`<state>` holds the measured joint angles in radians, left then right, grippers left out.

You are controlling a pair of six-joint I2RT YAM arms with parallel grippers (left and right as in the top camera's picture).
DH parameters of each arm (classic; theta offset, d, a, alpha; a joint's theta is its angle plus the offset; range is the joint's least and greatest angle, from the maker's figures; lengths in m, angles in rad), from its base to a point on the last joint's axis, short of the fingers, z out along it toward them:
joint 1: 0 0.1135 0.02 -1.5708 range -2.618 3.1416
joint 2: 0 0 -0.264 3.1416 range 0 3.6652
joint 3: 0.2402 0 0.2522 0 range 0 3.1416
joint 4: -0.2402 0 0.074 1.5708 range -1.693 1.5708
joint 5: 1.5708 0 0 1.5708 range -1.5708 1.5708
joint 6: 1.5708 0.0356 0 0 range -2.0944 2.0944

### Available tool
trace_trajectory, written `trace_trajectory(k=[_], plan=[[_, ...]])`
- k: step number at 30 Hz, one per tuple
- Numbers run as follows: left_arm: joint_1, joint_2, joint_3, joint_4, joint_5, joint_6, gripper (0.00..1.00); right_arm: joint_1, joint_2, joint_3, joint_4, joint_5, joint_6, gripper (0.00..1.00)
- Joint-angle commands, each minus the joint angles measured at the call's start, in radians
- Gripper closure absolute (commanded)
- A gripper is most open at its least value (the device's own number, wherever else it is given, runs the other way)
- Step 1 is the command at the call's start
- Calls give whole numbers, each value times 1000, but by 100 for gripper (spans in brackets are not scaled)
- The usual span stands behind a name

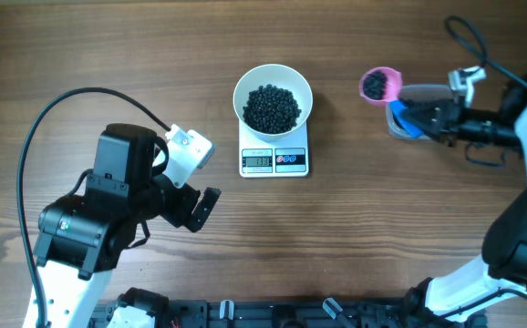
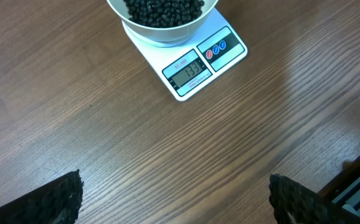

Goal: Scoop item into bowl and weigh 150g on scale
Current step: 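Lift the filled scoop and carry it left over the bowl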

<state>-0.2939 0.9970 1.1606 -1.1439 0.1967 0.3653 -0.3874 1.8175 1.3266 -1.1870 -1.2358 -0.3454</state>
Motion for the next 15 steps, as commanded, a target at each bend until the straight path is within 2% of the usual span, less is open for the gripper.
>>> trace_trajectory(k=[1,9,15], plan=[[7,0,18,2,16,20,0,93,-28,9,54,-61,85,96],[7,0,18,2,16,21,0,317,-28,9,370,-61,388,95],[7,0,18,3,16,20,0,400,-28,9,593,-40,583,96]])
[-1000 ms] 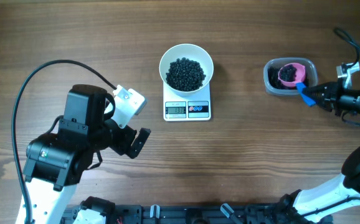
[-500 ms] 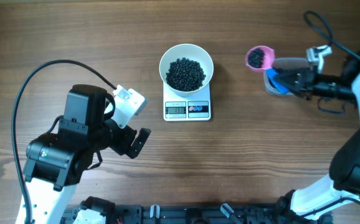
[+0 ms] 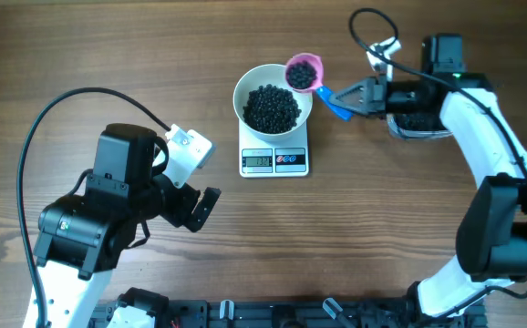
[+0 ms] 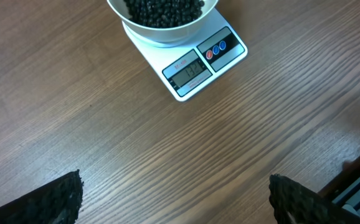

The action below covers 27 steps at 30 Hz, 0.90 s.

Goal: Scoop item into bowl and weigh 150g on scale
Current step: 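Lift the filled scoop and carry it left over the bowl, then tilt the scoop over the white bowl to pour in beans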

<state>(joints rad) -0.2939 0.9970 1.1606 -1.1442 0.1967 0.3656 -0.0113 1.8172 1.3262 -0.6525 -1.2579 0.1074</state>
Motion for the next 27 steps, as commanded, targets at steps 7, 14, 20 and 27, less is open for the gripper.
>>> trace_trajectory(k=[7,14,20,27], plan=[[7,0,18,3,16,20,0,38,-28,9,174,13,183,96],[7,0,18,3,16,20,0,39,-28,9,174,118,134,95],[7,0,18,3,16,20,0,65,-35,9,174,166,65,95],[7,0,18,3,16,20,0,98,-89,9,169,257,48,95]])
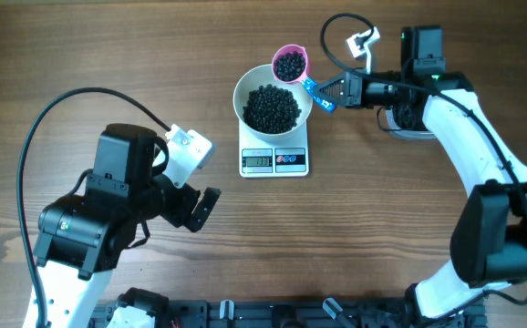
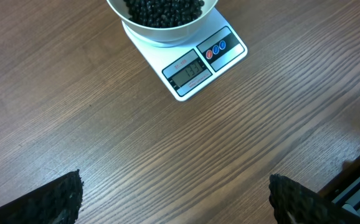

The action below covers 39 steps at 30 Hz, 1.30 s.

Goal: Scoop item into bowl and weigh 150g on scale
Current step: 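Tilt the scoop over the white bowl to pour in beans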

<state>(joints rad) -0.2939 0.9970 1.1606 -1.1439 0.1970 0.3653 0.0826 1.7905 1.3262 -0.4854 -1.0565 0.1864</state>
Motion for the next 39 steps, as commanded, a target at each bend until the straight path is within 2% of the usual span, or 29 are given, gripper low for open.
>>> trace_trajectory(k=[1,11,39], plan=[[7,0,18,3,15,21,0,5,-76,9,2,82,-31,95],[7,0,18,3,15,21,0,54,-150,9,-103,280,-58,96],[7,0,18,2,15,20,0,70,-153,9,-137,416,-83,95]])
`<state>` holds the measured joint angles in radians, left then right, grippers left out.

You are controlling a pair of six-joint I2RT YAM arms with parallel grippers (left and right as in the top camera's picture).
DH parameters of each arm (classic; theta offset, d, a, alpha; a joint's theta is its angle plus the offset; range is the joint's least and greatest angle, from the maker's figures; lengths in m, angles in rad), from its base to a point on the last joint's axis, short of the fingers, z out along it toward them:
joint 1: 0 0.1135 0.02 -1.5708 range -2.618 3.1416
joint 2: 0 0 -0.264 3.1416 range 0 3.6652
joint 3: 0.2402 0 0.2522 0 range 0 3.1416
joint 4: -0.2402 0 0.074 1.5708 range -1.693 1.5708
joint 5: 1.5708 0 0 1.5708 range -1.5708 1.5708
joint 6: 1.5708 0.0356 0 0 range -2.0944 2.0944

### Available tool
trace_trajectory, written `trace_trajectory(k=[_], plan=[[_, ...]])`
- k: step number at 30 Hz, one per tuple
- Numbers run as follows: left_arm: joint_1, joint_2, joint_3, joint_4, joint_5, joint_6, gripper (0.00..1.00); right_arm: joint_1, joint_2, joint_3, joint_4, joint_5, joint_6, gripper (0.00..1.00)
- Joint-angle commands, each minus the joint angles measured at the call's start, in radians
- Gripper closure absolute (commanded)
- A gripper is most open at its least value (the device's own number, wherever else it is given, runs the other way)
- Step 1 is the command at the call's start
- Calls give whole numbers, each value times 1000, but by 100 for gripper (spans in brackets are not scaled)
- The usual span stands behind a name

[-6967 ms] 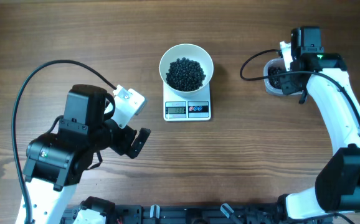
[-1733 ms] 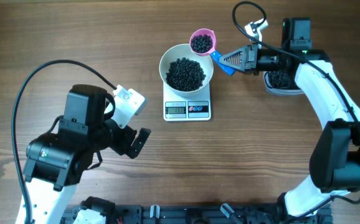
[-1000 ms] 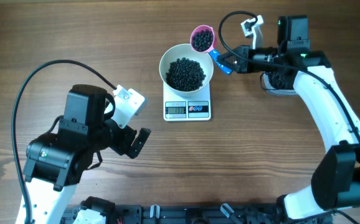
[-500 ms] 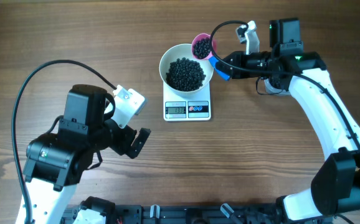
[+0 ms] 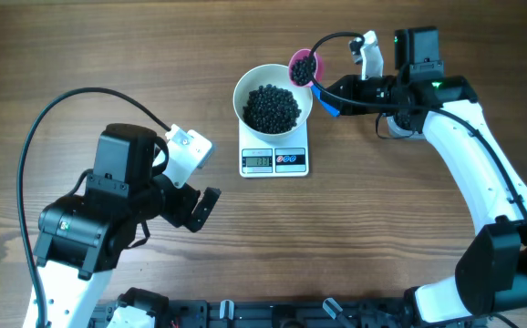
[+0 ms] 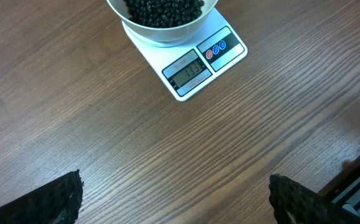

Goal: Scoop item into bowl and weigh 150g on scale
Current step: 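Tilt the scoop over the white bowl to pour in beans, then tilt the pink scoop further over the bowl to shake out beans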

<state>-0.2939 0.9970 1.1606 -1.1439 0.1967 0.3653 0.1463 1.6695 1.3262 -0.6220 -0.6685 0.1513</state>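
Observation:
A white bowl (image 5: 273,80) of small black beans (image 5: 273,107) rests on a white digital scale (image 5: 274,160); the bowl (image 6: 162,32) and the scale (image 6: 192,65) also show at the top of the left wrist view. A pink scoop (image 5: 304,68) with a blue handle, holding black beans, hangs at the bowl's upper right rim. My right gripper (image 5: 336,94) is shut on the scoop's handle. My left gripper (image 5: 201,210) hovers over bare wood to the lower left of the scale, its fingers (image 6: 55,199) wide open and empty.
A container (image 5: 400,123) lies mostly hidden under my right arm at the right. A black cable (image 5: 72,96) loops over the table's left side. Black rails (image 5: 273,314) run along the table's front edge.
The scoop has shifted slightly right and down, from above the bowl's top rim to its upper right rim, and looks more tilted. My left arm has not moved.
My right gripper first held the filled pink scoop far right by the container. Then the scoop was at the bowl's right rim, then above its top rim, now at the upper right rim. The left gripper stayed open throughout.

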Motion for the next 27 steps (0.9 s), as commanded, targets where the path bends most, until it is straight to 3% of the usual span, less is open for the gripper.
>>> trace_trajectory(k=[1,27], plan=[[7,0,18,2,16,21,0,6,-32,9,-5,31,-62,95],[7,0,18,2,16,21,0,156,-95,10,-75,205,-87,95]])
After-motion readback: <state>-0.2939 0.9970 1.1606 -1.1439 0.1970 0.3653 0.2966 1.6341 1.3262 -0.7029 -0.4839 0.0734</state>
